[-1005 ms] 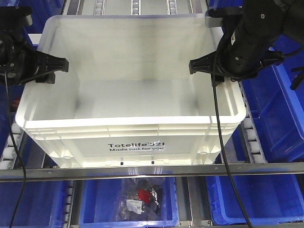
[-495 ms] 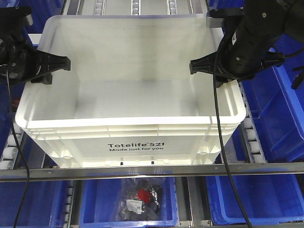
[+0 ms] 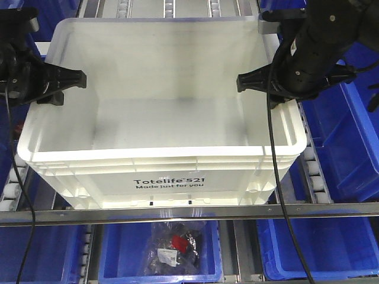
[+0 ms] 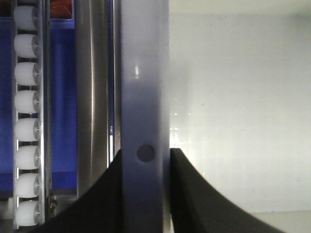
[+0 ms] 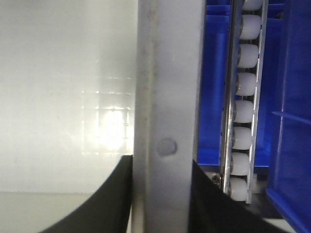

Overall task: Move bin from left to right shelf
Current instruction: 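Close both grippers on the rims and pull the tote toward the robot, then lift the white tote with both grippers off the roller shelf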

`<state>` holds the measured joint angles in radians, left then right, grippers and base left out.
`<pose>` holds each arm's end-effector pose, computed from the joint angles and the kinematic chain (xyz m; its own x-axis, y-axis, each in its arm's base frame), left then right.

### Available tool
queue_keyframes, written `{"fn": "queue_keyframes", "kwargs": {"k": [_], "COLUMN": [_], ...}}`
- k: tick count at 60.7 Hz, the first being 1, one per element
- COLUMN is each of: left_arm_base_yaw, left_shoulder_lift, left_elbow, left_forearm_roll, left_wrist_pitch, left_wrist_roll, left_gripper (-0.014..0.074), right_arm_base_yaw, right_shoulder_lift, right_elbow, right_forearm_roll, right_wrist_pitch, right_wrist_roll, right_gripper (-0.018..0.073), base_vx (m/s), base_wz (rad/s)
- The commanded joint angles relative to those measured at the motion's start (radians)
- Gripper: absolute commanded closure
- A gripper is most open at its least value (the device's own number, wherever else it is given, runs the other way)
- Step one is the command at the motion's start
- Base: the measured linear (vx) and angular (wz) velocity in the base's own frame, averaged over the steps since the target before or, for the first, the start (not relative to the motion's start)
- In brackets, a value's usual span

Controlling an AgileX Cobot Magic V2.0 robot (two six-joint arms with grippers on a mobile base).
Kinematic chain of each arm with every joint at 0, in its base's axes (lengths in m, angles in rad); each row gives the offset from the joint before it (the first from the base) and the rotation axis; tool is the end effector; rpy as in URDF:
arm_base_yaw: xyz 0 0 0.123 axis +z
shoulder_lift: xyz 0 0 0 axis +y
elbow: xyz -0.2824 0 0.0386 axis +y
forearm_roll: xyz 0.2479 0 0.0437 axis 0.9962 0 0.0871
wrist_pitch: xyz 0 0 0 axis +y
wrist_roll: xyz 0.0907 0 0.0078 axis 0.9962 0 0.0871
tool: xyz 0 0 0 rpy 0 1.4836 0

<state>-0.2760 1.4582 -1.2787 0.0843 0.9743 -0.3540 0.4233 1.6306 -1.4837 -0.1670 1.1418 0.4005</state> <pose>0.2925 -0.0763 0.3272 -0.8747 -0.0652 -0.4803 -0.0258 0.9958 -0.0881 0.3155 0.1270 0.3257 -0.9180 -0.0617 -0.3918 -0.0610 0.9980 -0.0143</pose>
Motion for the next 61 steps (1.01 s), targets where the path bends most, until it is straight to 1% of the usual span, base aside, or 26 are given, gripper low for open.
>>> {"fn": "queue_keyframes", "kwargs": {"k": [1,20,38,47,61], "left_arm_base_yaw": [-0.007,-0.007,-0.007,-0.007,-0.007], "left_shoulder_lift": [-0.099,-0.207,-0.213,-0.213,-0.213], "left_elbow": [-0.038,-0.038,-0.038,-0.038,-0.038], "left_forearm_roll": [0.011,0.011,0.011,0.011,0.011], "left_wrist_pitch": [-0.054,-0.096,-0.081,-0.083,-0.085], "left_wrist_roll": [0.002,0.002,0.002,0.002,0.002], "left_gripper": [0.0546,0.0546,0.0546,0.0546,0.0546], "right_arm_base_yaw": [0.002,0.002,0.002,0.002,0.002], "right_shoulder_lift": [-0.092,-0.152,-0.157,-0.179,-0.192], "right_elbow": [-0.033,-0.033,-0.033,-0.033,-0.033], "right_forearm_roll": [-0.041,-0.041,-0.042,-0.042,-0.045], "right_wrist_pitch": [-0.047,-0.056,-0.06,-0.102,-0.109], "right_wrist_roll": [-0.011,-0.01,0.001,0.001,0.001], "right_gripper": [0.053,0.0529,0.0529,0.0529,0.0529], "base_vx": [0.0,0.0,0.0,0.0,0.0], "base_wz": [0.0,0.0,0.0,0.0,0.0]}}
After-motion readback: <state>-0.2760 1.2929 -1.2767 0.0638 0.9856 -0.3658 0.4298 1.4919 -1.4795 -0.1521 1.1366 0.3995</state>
